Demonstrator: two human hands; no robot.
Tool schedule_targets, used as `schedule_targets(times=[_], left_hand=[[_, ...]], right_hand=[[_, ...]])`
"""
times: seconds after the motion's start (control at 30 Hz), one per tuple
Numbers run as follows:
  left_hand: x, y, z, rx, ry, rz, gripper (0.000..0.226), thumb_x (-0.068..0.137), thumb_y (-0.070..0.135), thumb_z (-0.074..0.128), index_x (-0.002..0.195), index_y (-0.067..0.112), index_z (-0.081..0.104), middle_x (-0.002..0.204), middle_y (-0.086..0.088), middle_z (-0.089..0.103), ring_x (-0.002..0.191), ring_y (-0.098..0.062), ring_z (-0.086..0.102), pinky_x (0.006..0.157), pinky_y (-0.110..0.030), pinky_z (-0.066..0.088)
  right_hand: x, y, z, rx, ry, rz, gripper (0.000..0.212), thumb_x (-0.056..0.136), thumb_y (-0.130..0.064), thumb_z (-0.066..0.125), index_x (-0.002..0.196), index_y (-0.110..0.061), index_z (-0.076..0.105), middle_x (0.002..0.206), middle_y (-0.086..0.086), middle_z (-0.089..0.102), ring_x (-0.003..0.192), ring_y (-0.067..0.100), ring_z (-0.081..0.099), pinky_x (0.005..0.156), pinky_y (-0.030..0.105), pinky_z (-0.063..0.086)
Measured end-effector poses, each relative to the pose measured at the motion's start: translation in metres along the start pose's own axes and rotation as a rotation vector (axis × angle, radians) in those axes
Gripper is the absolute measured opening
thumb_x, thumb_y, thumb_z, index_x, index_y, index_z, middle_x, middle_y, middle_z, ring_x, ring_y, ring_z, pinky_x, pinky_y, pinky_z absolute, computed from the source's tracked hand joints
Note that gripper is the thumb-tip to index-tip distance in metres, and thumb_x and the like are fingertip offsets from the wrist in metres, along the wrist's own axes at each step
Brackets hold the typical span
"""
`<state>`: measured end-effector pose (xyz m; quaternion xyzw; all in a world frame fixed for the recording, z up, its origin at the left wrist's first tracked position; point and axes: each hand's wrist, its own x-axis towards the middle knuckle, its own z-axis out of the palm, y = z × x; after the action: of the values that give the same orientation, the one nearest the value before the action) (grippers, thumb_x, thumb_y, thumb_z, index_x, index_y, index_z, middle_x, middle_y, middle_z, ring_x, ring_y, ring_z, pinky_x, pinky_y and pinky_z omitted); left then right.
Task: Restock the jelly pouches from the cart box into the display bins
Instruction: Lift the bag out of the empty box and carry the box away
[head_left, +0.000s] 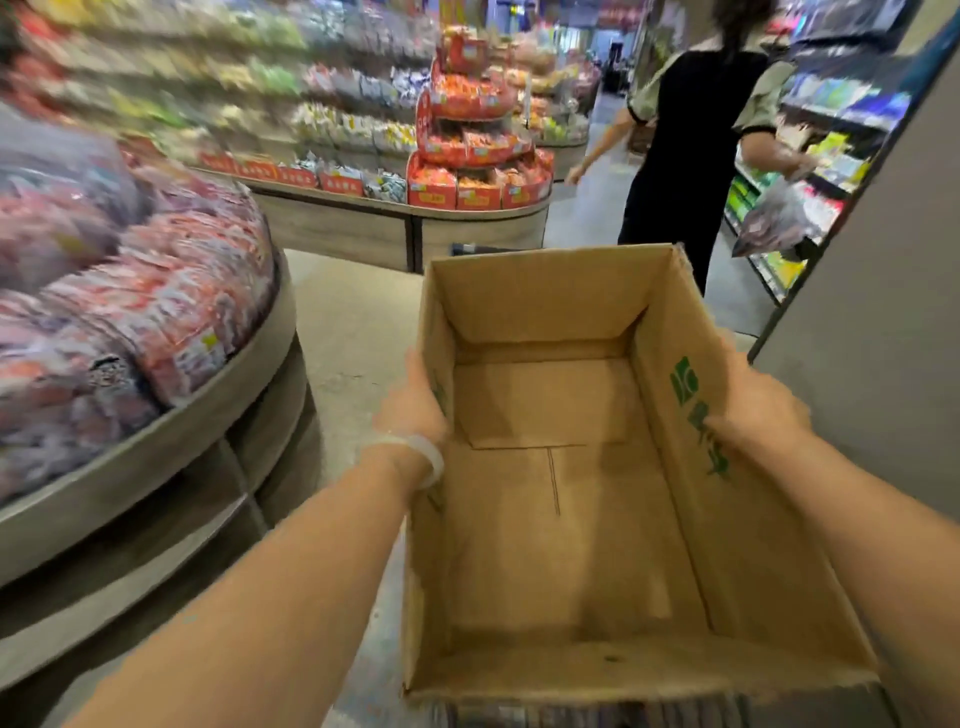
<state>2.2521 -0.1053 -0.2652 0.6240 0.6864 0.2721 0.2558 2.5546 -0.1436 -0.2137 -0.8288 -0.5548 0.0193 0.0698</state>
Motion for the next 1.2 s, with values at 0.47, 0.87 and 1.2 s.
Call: schedule_targets(times=[0.47, 0.87, 1.2], left_hand=[[-0.188, -0.143, -0.314, 0.315, 0.423, -0.246, 0.064, 0.092, 0.021, 0.046, 0.146, 0.027, 0.013, 0.103, -0.016, 0.06, 0.084, -0.03, 0.059, 0.073, -0.041, 0.049], [-0.388, -0.313, -0.444, 0.369, 0.723, -0.885, 0.049, 0.085, 0.018, 0.048, 0.13, 0.022, 0.029, 0.086, -0.009, 0.059, 0.074, -0.029, 0.057, 0.066, -0.039, 0.048], [-0.509, -0.392, -0.492, 0.238, 1.003, -1.322, 0.049, 0.087, 0.036, 0.039, 0.133, 0.034, 0.021, 0.088, -0.009, 0.056, 0.078, -0.031, 0.056, 0.073, -0.043, 0.044]], right_hand=[[-0.167, -0.266, -0.057, 0.207, -0.055, -0.539, 0.085, 0.075, -0.016, 0.065, 0.14, -0.03, 0.013, 0.102, 0.017, 0.062, 0.098, 0.037, 0.06, 0.071, 0.036, 0.045], [-0.354, -0.534, 0.007, 0.152, -0.267, -1.125, 0.093, 0.084, -0.016, 0.058, 0.149, -0.03, -0.007, 0.115, 0.017, 0.057, 0.104, 0.034, 0.058, 0.07, 0.033, 0.042], [-0.503, -0.697, 0.035, 0.185, -0.382, -1.532, 0.074, 0.092, -0.02, 0.045, 0.149, -0.028, 0.0, 0.119, 0.019, 0.058, 0.11, 0.034, 0.057, 0.087, 0.039, 0.047]])
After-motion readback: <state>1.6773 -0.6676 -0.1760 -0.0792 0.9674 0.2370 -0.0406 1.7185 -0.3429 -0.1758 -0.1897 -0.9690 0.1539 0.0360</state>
